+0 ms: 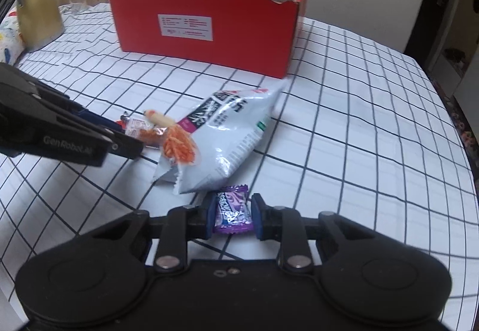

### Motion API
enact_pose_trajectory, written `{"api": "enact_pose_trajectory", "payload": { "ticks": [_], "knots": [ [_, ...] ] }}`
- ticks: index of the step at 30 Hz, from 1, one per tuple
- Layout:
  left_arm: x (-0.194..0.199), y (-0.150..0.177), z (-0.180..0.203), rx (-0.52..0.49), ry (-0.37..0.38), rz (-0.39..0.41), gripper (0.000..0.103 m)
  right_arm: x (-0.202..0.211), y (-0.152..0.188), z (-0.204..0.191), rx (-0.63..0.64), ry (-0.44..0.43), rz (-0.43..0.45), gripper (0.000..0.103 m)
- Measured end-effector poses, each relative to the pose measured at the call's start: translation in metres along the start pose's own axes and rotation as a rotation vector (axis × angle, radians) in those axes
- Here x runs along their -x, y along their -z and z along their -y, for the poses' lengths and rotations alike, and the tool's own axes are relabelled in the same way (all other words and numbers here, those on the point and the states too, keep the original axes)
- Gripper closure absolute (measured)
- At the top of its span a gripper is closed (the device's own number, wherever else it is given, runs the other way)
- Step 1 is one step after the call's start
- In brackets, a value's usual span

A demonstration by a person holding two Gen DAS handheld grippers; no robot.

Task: Organize snacks
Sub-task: 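Grasp the purple candy with the right tool, then grasp the small orange snack stick with the left tool while the right tool holds the purple candy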

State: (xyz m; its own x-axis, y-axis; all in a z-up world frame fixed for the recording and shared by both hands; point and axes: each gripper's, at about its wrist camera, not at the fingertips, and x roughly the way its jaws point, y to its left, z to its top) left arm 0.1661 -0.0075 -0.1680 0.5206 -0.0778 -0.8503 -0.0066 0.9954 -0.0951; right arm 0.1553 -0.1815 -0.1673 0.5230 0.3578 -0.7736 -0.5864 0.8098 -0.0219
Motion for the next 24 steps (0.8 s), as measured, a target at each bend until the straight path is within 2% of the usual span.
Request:
{"api": "enact_pose_trajectory", "payload": {
  "ticks": [4, 8, 16, 18, 20, 24],
  "knots": [
    [0.002, 0.001, -0.006, 0.028, 0.015, -0.005, 0.086, 0.004, 0.006, 0.001, -0.029, 0.012, -0.002, 0.081],
    [0.014, 0.002, -0.006, -0.028, 0.021, 0.029, 0.086, 0.010, 0.011, 0.002, -0.042, 0.008, -0.008, 0.081],
    [0.020, -0.011, 0.000, -0.244, 0.102, 0.027, 0.084, 0.019, 0.019, 0.006, -0.103, 0.005, -0.016, 0.081],
    [0.017, -0.015, 0.004, -0.305, 0.130, 0.011, 0.076, 0.020, 0.021, 0.005, -0.108, 0.009, -0.017, 0.081],
    [0.013, -0.016, 0.008, -0.371, 0.127, 0.002, 0.072, 0.021, 0.022, 0.004, -0.112, 0.012, -0.019, 0.081],
    [0.000, -0.015, 0.014, -0.496, 0.129, -0.026, 0.072, 0.022, 0.024, 0.002, -0.115, 0.025, -0.023, 0.081]
  ]
}}
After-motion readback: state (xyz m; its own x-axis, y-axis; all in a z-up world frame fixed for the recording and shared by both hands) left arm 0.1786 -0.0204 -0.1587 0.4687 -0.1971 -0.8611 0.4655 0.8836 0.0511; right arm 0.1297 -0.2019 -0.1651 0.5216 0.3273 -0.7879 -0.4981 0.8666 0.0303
